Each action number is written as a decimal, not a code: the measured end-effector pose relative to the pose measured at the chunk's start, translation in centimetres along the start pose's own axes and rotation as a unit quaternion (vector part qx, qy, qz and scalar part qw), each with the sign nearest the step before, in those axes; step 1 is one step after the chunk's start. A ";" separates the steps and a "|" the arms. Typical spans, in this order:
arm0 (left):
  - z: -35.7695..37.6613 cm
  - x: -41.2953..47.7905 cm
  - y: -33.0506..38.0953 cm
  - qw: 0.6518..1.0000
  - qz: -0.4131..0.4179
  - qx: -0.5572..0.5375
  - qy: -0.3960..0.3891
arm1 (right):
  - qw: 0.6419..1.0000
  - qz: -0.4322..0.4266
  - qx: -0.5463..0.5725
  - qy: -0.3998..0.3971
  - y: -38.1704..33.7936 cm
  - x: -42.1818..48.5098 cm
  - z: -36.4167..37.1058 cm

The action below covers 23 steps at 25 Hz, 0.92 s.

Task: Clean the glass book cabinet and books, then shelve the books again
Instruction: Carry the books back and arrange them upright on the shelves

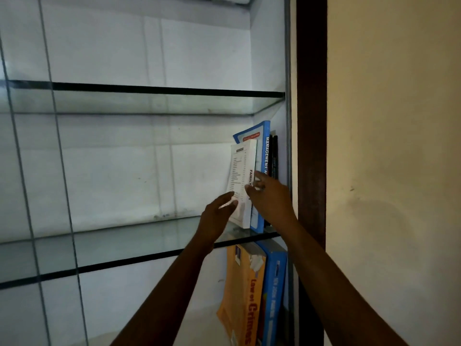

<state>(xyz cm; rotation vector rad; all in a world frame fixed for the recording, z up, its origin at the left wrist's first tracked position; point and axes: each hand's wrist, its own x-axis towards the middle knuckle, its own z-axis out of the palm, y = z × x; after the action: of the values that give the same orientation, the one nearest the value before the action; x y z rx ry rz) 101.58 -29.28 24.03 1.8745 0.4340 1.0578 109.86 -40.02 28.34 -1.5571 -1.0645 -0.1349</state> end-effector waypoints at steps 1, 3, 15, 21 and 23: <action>-1.0 -1.7 0.2 0.999 0.028 0.019 0.027 | 0.999 0.008 0.028 -0.016 0.4 -1.4 -0.1; -3.9 -6.7 0.7 0.994 0.062 0.051 0.075 | 0.994 0.006 0.082 -0.071 0.5 -4.3 0.3; -26.3 -50.4 -7.9 0.896 -0.306 0.110 0.302 | 0.823 -0.061 0.030 -0.564 -4.3 -30.8 21.5; -33.0 -74.9 -7.4 0.744 -0.490 0.108 0.442 | 0.690 -0.097 -0.065 -0.714 -10.1 -50.3 34.2; -34.3 -81.4 -6.6 0.694 -0.536 0.081 0.474 | 0.642 -0.107 -0.089 -0.754 -12.7 -56.5 36.6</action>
<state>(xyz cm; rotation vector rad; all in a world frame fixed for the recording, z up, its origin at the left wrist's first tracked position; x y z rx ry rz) 28.13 -60.83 -14.05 0.6738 1.9723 1.0097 51.94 -41.40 -8.25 -1.5280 -2.5704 1.1644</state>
